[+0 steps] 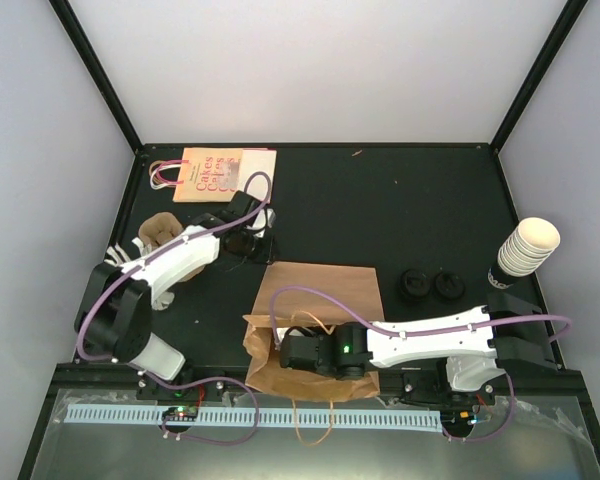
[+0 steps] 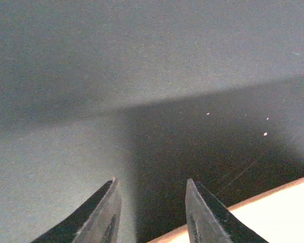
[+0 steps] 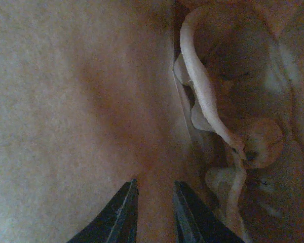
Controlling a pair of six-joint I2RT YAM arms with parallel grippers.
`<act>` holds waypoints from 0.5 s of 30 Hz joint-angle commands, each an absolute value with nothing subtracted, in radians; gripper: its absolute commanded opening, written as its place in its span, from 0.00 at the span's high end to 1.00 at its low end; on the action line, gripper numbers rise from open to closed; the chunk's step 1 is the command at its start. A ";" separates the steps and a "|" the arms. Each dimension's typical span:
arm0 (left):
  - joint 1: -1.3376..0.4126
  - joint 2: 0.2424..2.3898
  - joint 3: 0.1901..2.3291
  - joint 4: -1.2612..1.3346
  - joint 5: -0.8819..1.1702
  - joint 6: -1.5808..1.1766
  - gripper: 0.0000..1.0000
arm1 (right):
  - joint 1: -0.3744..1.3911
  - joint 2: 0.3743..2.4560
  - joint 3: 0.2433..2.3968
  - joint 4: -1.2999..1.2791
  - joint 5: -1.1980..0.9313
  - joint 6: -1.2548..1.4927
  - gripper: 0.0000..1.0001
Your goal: Pack the takeout coffee
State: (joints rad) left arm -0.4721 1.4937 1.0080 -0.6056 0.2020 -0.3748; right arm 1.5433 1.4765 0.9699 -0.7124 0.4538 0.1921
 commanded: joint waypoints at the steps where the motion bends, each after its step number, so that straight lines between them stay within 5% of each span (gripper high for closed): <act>1: -0.468 1.560 1.074 -0.569 0.285 -0.321 0.58 | 1.551 1.479 0.996 -0.743 0.496 0.154 0.76; 15: -0.468 1.648 1.133 -0.549 0.397 -0.274 0.29 | 1.552 1.469 0.980 -0.762 0.520 0.148 0.76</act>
State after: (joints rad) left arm -0.4721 1.6329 1.0832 -0.5701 0.3424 -0.3031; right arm 1.5433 1.4765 0.9703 -0.7475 0.4908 0.1585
